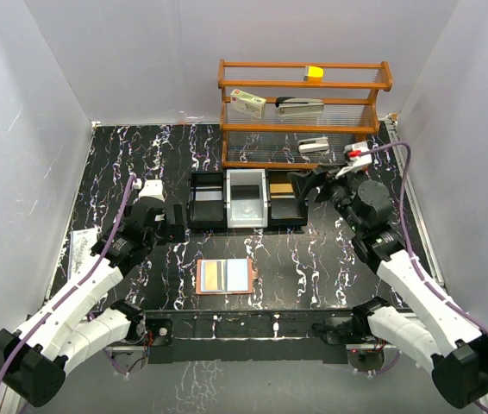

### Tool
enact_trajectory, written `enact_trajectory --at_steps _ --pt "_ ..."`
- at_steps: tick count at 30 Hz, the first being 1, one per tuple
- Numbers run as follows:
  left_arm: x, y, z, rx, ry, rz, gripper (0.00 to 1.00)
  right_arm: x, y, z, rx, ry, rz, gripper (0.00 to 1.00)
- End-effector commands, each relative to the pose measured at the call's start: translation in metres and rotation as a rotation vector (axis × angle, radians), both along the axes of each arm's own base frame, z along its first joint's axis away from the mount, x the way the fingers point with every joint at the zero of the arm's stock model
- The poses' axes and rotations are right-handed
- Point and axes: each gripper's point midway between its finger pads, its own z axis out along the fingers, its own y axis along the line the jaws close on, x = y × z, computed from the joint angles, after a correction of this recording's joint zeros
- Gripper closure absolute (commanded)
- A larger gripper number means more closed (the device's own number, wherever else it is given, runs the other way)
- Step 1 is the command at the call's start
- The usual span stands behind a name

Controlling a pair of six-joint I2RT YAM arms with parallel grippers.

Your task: Take the credit cards out of the card holder

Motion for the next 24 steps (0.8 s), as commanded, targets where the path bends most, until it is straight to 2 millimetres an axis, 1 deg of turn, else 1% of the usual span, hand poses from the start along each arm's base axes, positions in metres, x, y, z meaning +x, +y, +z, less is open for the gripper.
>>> enact_trajectory --at_steps 1,2,3,5,8,10,14,16,19,20,21,24 --pt "0.002 0.004 0.008 0.003 -0.031 0.015 0.01 -0.033 0.028 -0.018 0.245 0.168 0.167 0.02" --pt "0.002 0.004 0.008 0.003 -0.029 0.013 0.01 -0.040 0.036 -0.022 0.288 0.204 0.217 0.02" --pt "0.002 0.004 0.007 0.004 -0.029 0.015 0.01 -0.043 0.041 -0.031 0.320 0.261 0.234 0.02" --pt "0.002 0.005 0.006 0.008 -0.024 0.018 0.01 -0.048 0.052 -0.057 0.337 0.408 0.274 0.02" --pt "0.002 0.006 0.006 0.015 -0.019 0.025 0.01 -0.058 0.071 -0.099 0.306 0.611 0.310 0.03" --pt "0.002 0.008 0.006 0.019 -0.019 0.036 0.01 -0.065 0.081 -0.118 0.240 0.666 0.262 0.08" --pt "0.001 0.014 0.009 0.030 -0.029 0.068 0.01 -0.082 0.099 -0.133 0.117 0.659 0.160 0.21" --pt "0.001 0.017 0.010 0.034 -0.037 0.082 0.01 -0.092 0.110 -0.145 0.071 0.703 0.131 0.26" --pt "0.001 0.020 0.013 0.040 -0.047 0.102 0.01 -0.107 0.134 -0.163 0.007 0.753 0.129 0.31" --pt "0.001 0.022 0.013 0.042 -0.050 0.108 0.01 -0.112 0.143 -0.167 -0.004 0.758 0.126 0.35" --pt "0.001 0.023 0.014 0.043 -0.054 0.116 0.01 -0.121 0.154 -0.170 -0.010 0.763 0.134 0.38" --pt "0.000 0.029 0.016 0.050 -0.064 0.148 0.01 -0.131 0.180 -0.173 -0.019 0.749 0.128 0.42"
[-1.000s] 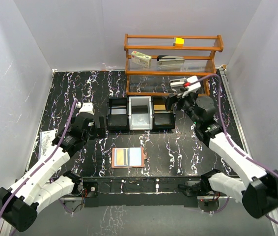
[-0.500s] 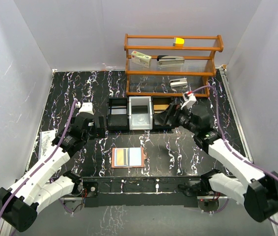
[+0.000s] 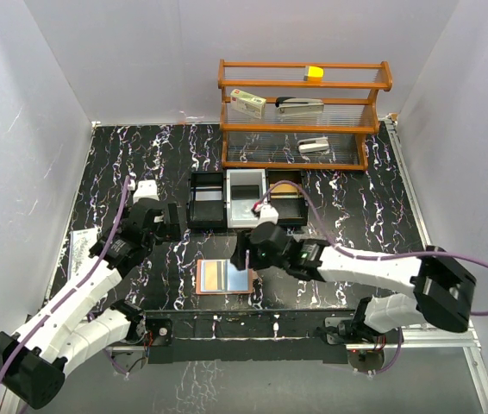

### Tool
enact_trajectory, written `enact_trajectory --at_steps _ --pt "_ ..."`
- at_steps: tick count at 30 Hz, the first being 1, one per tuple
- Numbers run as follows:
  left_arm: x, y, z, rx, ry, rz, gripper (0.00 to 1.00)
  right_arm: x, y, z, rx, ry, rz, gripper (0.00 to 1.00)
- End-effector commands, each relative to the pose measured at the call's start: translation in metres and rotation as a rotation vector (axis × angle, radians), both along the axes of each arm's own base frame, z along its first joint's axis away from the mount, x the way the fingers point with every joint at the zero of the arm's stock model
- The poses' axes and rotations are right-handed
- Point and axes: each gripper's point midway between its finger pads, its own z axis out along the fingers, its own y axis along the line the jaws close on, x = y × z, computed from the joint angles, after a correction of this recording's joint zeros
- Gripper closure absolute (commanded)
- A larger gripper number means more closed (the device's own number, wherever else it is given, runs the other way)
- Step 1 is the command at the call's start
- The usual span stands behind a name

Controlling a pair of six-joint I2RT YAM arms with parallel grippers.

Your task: Take the credit cards out of the card holder

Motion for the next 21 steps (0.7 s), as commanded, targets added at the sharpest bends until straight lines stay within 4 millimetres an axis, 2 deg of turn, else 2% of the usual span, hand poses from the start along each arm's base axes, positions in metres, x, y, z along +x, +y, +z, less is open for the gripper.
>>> enact_trajectory --at_steps 1,7,13,21 --pt "0.000 0.015 0.016 0.016 -0.052 0.079 0.01 -0.003 0.037 0.013 0.002 -0.061 -0.076 0.43" --pt "-0.002 0.024 0.024 0.014 -0.091 0.124 0.01 -0.012 0.064 -0.003 -0.085 -0.060 -0.071 0.42" --pt "-0.004 0.026 0.029 -0.001 -0.120 0.137 0.01 -0.025 0.088 -0.014 -0.086 -0.055 -0.037 0.44" --pt "-0.004 0.027 0.029 0.003 -0.117 0.142 0.01 -0.015 0.094 -0.041 -0.256 -0.053 -0.070 0.41"
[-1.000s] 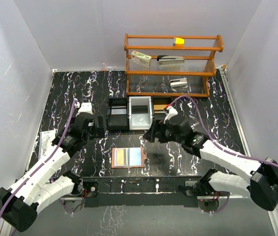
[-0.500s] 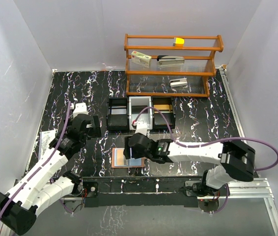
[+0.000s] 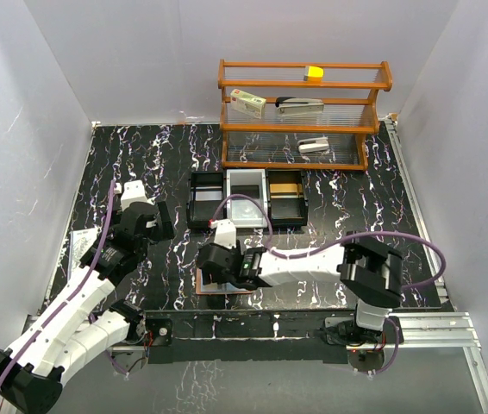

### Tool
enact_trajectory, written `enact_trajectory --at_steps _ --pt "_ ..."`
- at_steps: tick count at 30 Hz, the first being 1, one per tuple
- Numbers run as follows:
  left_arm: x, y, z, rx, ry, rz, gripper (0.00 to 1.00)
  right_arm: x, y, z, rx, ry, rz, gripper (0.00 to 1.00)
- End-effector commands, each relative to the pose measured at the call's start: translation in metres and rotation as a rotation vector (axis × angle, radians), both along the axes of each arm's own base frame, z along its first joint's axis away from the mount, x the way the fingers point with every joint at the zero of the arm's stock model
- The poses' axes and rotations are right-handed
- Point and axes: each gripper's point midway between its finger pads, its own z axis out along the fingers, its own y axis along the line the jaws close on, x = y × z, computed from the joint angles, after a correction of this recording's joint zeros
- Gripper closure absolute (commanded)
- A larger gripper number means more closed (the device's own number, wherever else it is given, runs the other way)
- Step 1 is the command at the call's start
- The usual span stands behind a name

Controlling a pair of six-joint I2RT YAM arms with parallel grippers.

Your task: Take the credit cards out of the card holder

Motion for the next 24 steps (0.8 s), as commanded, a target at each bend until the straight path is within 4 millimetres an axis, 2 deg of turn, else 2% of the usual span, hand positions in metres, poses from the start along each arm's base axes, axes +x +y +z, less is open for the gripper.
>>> enact_trajectory --at_steps 1,5,12,24 --pt "-0.001 0.008 0.008 0.012 -0.017 0.037 0.01 0.018 0.011 0.010 -0.041 -0.054 -0.059 0.41" --pt "-0.001 0.008 0.007 0.013 -0.017 0.038 0.01 0.020 0.015 -0.004 -0.092 -0.045 -0.060 0.40" --pt "-0.001 0.009 0.008 0.012 -0.020 0.042 0.01 0.017 -0.002 -0.039 -0.227 -0.007 -0.084 0.39" --pt "0.000 0.006 0.004 0.017 0.000 0.028 0.01 0.010 0.004 -0.035 -0.136 0.006 -0.039 0.49"
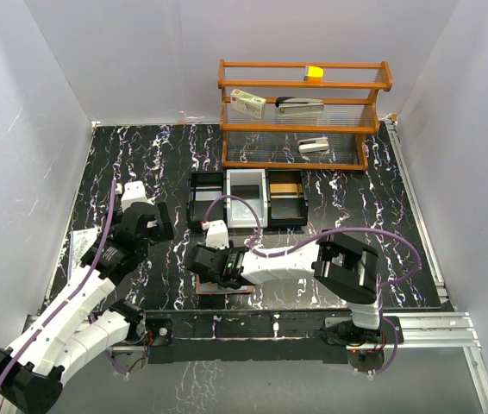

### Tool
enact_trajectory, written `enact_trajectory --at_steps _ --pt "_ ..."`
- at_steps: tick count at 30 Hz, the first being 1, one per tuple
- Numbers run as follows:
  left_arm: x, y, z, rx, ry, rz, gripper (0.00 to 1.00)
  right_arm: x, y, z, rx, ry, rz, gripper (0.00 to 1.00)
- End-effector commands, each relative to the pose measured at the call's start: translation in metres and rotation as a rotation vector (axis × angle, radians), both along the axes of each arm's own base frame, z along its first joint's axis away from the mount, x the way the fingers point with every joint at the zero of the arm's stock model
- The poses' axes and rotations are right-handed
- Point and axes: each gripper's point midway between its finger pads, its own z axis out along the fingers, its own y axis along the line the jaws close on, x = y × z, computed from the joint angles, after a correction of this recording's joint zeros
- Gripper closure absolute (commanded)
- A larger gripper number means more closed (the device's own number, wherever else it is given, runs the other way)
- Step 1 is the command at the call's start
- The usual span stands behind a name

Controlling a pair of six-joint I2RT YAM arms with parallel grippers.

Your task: Take the credit cards out of the card holder

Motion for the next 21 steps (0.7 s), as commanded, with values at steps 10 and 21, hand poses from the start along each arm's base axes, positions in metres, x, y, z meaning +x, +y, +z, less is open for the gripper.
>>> enact_trajectory --at_steps 10,21 --pt "0.003 0.003 0.007 0.004 -0.016 0.016 0.01 -0.008 0.001 0.002 0.066 0.060 0.060 0.46" --pt "0.003 0.002 0.006 0.005 -0.013 0.011 0.01 0.002 -0.007 -0.008 -0.038 0.036 0.010 0.35"
